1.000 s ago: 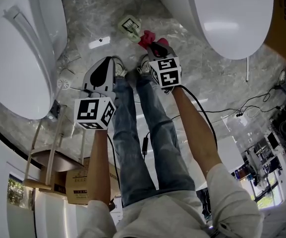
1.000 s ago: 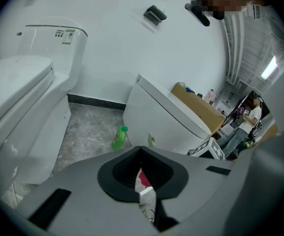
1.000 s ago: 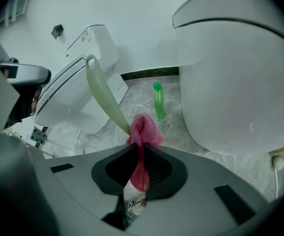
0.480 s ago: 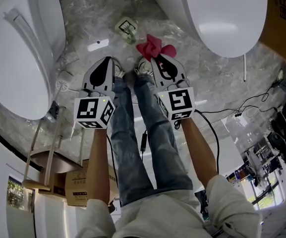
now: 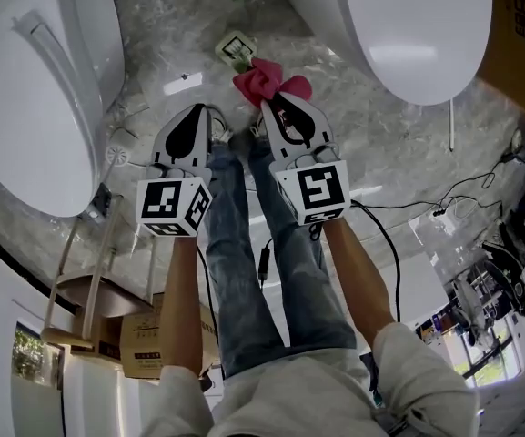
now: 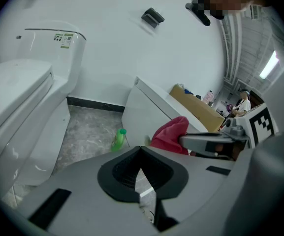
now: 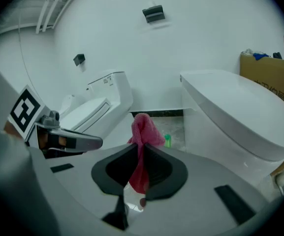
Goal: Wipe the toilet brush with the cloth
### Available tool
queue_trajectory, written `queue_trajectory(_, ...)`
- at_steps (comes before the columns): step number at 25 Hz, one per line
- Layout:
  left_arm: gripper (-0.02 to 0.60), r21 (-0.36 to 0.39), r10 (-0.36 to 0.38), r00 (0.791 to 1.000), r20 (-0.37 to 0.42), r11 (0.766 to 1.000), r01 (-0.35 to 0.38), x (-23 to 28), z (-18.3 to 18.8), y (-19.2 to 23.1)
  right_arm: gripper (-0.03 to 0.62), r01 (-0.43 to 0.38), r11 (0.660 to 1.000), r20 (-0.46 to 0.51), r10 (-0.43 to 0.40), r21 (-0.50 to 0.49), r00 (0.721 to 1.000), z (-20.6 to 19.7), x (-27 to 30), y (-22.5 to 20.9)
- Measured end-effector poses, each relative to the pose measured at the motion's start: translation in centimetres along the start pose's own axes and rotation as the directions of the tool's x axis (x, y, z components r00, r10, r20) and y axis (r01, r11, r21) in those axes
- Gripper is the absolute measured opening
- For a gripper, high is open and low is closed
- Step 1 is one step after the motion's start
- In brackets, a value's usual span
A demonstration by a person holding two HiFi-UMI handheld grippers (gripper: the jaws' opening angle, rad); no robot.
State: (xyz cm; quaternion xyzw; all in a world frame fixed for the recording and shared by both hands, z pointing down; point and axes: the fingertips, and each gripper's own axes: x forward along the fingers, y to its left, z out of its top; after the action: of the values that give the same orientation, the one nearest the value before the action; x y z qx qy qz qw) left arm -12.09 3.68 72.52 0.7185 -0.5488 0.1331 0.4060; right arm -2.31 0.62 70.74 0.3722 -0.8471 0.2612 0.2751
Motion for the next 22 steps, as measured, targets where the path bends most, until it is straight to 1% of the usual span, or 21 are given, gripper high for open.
queue_trajectory(2, 0.02, -0.004, 0.0, 1.0, 0.0, 1.0, 0.0, 0.0, -0.1, 0.2, 0.06, 0.021, 1.0, 0.024, -0.021, -0.005, 0.999, 0.6, -0.3, -1.0)
queue_trajectory(6, 0.02, -0.01, -0.002, 1.0, 0.0, 1.0, 0.002, 0.1, -0.2, 0.3, 0.06, 0.094, 0.995, 0.045, -0.093, -0.014, 0.995, 1.4, -1.2, -2.9)
queue_trajectory(8, 0.02, -0.011, -0.006, 1.0, 0.0, 1.0, 0.006, 0.2, -0.2, 0.2, 0.06, 0.121, 0.993, 0.049, -0.12, -0.002, 0.992, 1.6, -1.2, -3.7)
queue_trajectory(11, 0.02, -0.024, -0.002, 1.0, 0.001, 1.0, 0.002, 0.1, -0.3, 0.2, 0.06, 0.133, 0.991, 0.009, -0.133, 0.007, 0.991, 0.3, 0.2, -4.0)
queue_trajectory(14, 0.02, -0.026, -0.01, 1.0, 0.001, 1.0, 0.01, 0.3, -0.3, -0.1, 0.06, 0.115, 0.993, -0.045, -0.114, 0.005, 0.992, -1.6, 1.9, -3.7)
queue_trajectory(18, 0.02, -0.022, -0.013, 1.0, -0.004, 1.0, 0.012, 0.3, -0.2, 0.1, 0.06, 0.097, 0.995, -0.11, -0.099, -0.022, 0.989, -3.8, 3.9, -3.4)
queue_trajectory(22, 0.02, -0.025, -0.01, 1.0, -0.002, 1.0, 0.01, 0.4, 0.0, 0.4, 0.06, 0.093, 0.996, -0.172, -0.092, -0.003, 0.981, -6.2, 5.2, -4.0)
